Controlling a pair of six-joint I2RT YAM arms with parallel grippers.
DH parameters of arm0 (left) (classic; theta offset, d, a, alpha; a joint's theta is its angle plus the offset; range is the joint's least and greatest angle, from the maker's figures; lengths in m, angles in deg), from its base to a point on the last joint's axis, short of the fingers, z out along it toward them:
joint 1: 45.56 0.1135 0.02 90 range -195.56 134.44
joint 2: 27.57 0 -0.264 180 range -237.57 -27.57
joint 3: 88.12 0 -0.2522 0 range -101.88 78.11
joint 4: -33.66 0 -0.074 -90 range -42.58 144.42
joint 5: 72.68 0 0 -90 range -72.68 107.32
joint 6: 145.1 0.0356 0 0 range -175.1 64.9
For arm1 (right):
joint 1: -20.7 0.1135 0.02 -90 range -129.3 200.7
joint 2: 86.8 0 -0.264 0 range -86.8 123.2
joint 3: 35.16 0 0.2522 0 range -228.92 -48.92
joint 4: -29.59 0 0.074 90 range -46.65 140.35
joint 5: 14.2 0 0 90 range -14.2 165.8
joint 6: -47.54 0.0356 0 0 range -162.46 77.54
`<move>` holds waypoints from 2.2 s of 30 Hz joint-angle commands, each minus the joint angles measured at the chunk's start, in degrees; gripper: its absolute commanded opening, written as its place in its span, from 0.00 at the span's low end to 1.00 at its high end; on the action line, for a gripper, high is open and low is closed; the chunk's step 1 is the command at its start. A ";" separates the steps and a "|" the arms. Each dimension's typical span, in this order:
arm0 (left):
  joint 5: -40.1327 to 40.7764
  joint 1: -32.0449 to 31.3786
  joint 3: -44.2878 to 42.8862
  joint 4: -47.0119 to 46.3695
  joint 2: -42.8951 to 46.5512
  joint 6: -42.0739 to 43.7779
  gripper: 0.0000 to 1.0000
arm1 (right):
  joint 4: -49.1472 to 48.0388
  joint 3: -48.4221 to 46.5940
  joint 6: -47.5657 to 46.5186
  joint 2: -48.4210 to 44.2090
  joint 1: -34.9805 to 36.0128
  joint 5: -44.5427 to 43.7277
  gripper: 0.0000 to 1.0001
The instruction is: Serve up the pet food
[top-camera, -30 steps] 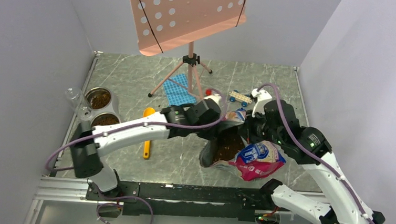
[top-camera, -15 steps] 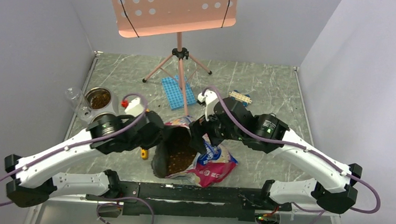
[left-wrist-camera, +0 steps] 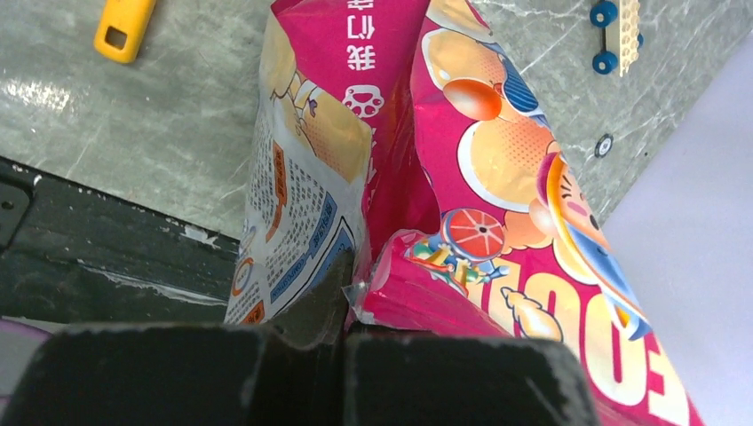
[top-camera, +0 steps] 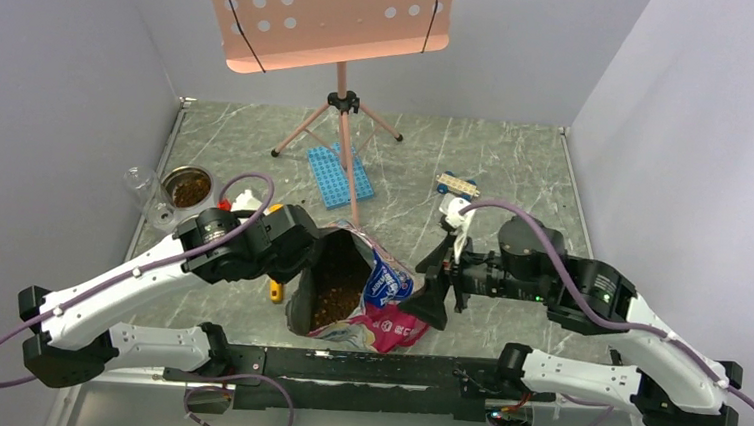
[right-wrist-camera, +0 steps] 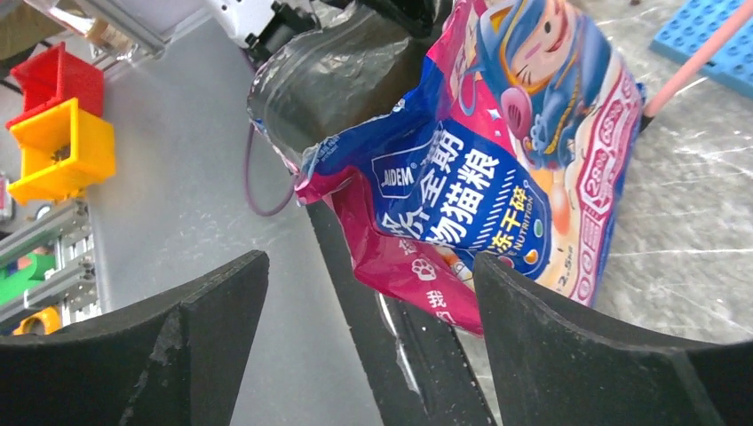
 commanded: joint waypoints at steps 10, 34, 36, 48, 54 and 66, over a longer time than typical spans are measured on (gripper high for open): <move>-8.72 5.00 -0.67 -11.09 3.93 -22.23 0.00 | -6.21 -0.25 0.68 12.33 12.11 -8.00 0.80; -1.94 5.11 -15.91 1.38 -5.54 -1.78 0.00 | 5.20 -2.63 15.08 14.50 15.66 -46.78 0.43; 0.03 5.10 -15.95 -0.99 -5.74 6.09 0.00 | 2.51 -0.87 11.80 11.07 10.32 -40.92 0.20; 0.58 5.09 -14.07 -13.60 -2.10 44.39 0.70 | 1.90 -5.47 -12.67 13.48 -10.82 -14.41 0.00; -12.42 7.22 -9.72 -25.39 3.36 66.96 0.89 | 5.38 -9.07 -18.98 17.37 -17.60 -1.72 0.00; -33.15 25.16 -9.37 -30.20 2.40 93.30 0.77 | 10.14 -12.41 -17.07 20.16 -22.11 1.83 0.00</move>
